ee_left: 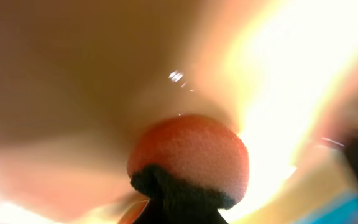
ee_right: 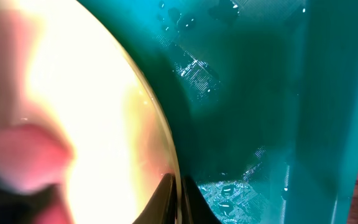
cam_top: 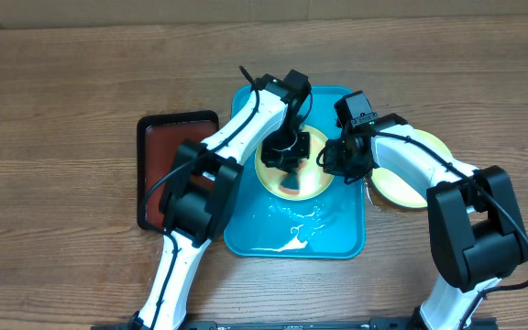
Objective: Clean dirty plates on tray and stack at the side
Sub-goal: 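Scrub the yellow plate with the sponge in the left gripper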
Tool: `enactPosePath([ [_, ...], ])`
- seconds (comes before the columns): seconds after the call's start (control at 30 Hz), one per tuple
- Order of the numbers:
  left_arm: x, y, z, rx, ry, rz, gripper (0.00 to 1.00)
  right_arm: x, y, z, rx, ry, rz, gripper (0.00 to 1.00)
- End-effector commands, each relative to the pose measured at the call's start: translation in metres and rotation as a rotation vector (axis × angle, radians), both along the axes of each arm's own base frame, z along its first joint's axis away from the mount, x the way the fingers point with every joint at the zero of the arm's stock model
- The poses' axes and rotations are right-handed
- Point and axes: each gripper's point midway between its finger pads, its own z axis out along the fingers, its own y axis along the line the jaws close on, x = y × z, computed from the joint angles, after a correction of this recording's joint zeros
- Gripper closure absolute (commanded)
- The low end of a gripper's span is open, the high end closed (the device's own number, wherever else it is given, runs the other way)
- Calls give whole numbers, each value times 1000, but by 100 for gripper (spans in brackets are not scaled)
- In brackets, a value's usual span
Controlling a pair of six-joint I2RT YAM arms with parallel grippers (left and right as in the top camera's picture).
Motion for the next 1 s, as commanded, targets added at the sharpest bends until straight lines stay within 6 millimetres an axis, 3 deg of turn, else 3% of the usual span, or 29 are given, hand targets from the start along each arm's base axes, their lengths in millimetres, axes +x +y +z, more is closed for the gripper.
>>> enactPosePath([
  [0.0, 29, 70, 0, 421, -206, 63, 96, -12, -6, -16, -43, 47, 13, 96],
  [0.13, 36, 93, 18, 530, -269, 55, 96, -12, -6, -16, -43, 47, 13, 96],
  [0.23, 35, 89, 37, 468, -272, 82, 96, -12, -6, -16, -43, 47, 13, 96],
  [0.33, 32, 75, 72, 331, -292, 83, 96, -13, -7, -16, -44, 48, 13, 96],
  [0.43, 27, 81, 121, 272, -360, 99, 96, -14, -7, -16, -47, 56, 13, 96],
  [0.5, 23, 94, 154, 257, -414, 114, 96, -16, -7, -16, -49, 60, 18, 96],
  [0.6, 18, 134, 193, 296, -479, 175, 96, -18, -8, -16, -51, 68, 18, 96],
  [0.67, 15, 162, 205, 338, -483, 220, 96, -19, -8, -17, -52, 72, 18, 96],
  [0.73, 11, 191, 205, 377, -446, 265, 96, -20, -9, -17, -54, 77, 17, 96],
  [0.8, 7, 215, 190, 396, -383, 300, 96, -20, -9, -17, -55, 78, 17, 96],
  [0.87, 3, 232, 165, 401, -325, 334, 96, -20, -9, -17, -55, 78, 18, 96],
  [0.97, -2, 236, 117, 322, -257, 341, 96, -20, -9, -17, -55, 78, 17, 96],
])
